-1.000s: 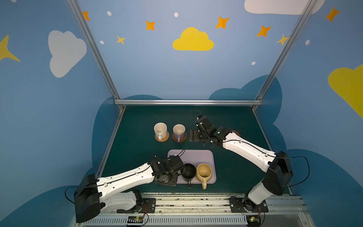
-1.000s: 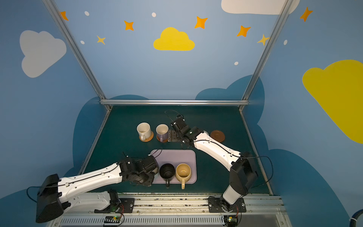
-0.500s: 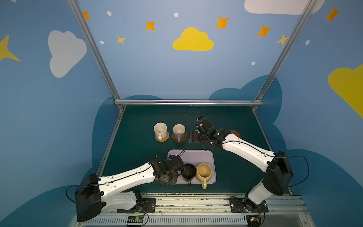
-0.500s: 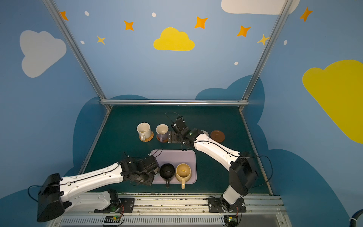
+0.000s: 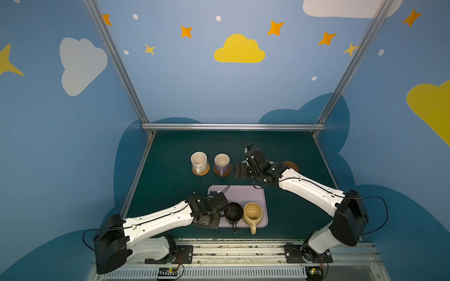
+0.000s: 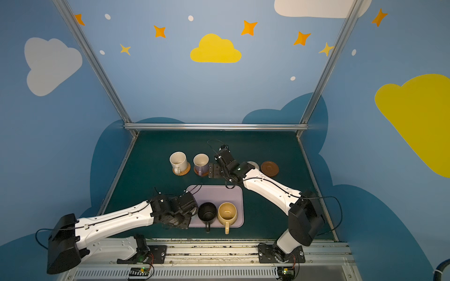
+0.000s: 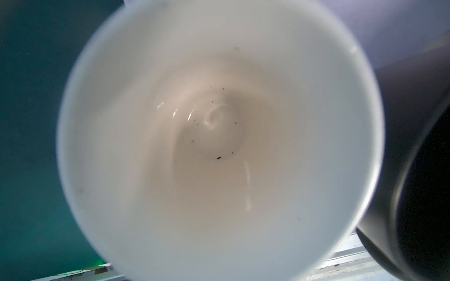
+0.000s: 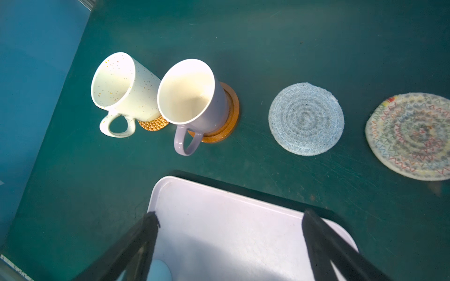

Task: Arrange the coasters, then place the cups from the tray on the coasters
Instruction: 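Lift the light blue mug with the left gripper toward the coaster row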

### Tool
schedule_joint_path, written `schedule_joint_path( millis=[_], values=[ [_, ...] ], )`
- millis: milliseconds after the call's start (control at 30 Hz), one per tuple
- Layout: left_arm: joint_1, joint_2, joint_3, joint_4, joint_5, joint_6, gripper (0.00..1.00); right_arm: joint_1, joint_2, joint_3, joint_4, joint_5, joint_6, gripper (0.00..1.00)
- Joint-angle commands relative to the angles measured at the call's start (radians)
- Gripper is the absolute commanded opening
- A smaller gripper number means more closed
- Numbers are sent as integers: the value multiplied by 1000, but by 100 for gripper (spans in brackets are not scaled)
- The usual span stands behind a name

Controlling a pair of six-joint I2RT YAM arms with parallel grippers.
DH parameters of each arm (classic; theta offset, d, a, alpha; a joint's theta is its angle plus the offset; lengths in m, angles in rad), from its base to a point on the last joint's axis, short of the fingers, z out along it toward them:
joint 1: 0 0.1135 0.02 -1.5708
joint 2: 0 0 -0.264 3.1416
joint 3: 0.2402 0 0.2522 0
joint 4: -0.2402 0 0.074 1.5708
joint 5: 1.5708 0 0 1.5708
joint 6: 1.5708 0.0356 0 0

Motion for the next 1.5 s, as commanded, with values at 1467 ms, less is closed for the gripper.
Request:
schedule_joint_path(
  millis=[1467],
  values=[
    [143,-36,273,-23,-139,250,4,-41,-114,-80,67,-550,-161,92]
  ],
)
